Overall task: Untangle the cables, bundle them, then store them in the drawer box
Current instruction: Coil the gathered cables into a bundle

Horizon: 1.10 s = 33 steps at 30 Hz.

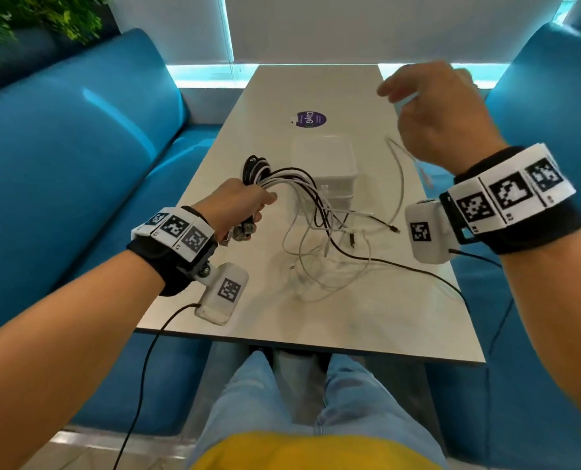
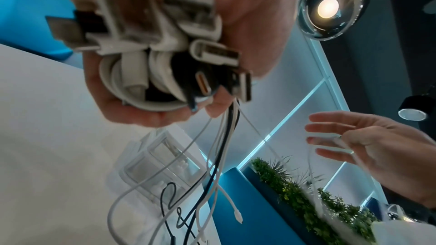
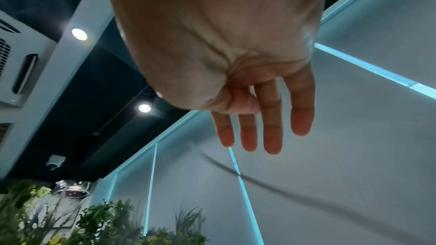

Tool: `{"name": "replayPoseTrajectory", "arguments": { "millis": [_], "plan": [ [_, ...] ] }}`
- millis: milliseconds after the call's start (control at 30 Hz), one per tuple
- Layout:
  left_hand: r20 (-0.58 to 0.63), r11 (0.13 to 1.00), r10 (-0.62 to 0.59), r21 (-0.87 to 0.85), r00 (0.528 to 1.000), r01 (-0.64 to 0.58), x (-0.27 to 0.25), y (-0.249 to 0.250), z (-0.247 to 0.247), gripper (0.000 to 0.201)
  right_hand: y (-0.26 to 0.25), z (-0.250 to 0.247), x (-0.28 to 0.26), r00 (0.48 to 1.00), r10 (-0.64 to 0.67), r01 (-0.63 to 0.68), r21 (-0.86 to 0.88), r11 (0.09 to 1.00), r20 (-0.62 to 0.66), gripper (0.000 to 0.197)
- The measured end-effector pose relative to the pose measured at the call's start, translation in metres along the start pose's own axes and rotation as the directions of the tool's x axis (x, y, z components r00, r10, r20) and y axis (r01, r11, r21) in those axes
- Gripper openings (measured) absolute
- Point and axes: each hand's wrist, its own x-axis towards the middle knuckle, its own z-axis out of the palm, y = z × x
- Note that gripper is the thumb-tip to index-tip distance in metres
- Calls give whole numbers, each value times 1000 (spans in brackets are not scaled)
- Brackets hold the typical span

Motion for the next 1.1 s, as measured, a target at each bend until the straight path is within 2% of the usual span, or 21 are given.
{"name": "replayPoseTrajectory", "arguments": {
  "millis": [33, 100, 133, 233, 267, 367, 433, 467, 567, 633, 733, 833, 933, 1033, 1100],
  "plan": [
    [7, 1000, -6, 4, 1000, 6, 1, -1, 0, 25, -5, 1, 3, 1000, -13, 12, 57, 998, 26, 47],
    [29, 1000, -2, 7, 1000, 2, 2, -1, 3, 24, -14, 9, 6, 981, -63, 16, 247, 969, 186, 42],
    [44, 1000, 6, 13, 999, -7, 2, -1, 5, 24, -20, 18, 3, 950, -111, 25, 281, 959, 291, 41],
    [90, 998, 44, 38, 995, -48, -1, 3, 14, 15, -30, 60, -12, 795, -179, 124, 133, 983, 580, 67],
    [100, 997, 58, 41, 993, -62, -2, 4, 16, 12, -30, 74, -17, 767, -175, 151, 91, 984, 617, 65],
    [92, 993, 83, 73, 992, -90, -4, 2, 13, 18, -20, 97, -20, 746, -186, 136, 127, 983, 640, 21],
    [101, 991, 89, 87, 991, -98, -4, -2, 9, 24, -14, 96, -18, 721, -189, 93, 177, 980, 667, 24],
    [115, 991, 92, 86, 989, -102, -5, -3, 8, 22, -13, 93, -17, 731, -198, 101, 184, 978, 653, 28],
    [156, 989, 100, 93, 983, -115, -6, -2, 6, 12, -14, 82, -13, 816, -234, 149, 199, 969, 528, 39],
    [220, 990, 111, 61, 969, -128, -8, 1, 6, 19, -17, 75, -13, 858, -259, 112, 331, 937, 444, 37],
    [318, 983, 184, -47, 930, -178, -12, 7, 11, 29, -22, 76, -16, 903, -290, 64, 570, 819, 316, 27],
    [337, 964, 264, -109, 904, -241, -16, 8, 18, 37, -24, 82, -25, 897, -301, -56, 759, 649, 324, 36],
    [340, 958, 284, -123, 896, -257, -17, 8, 22, 37, -26, 90, -35, 872, -254, -251, 827, 503, 418, 44],
    [355, 950, 312, -131, 881, -283, -22, 10, 27, 32, -24, 100, -43, 862, -254, -319, 859, 400, 438, 72],
    [361, 941, 338, -123, 869, -315, -24, 12, 31, 39, -26, 100, -47, 846, -258, -358, 855, 375, 467, 79]
  ]
}}
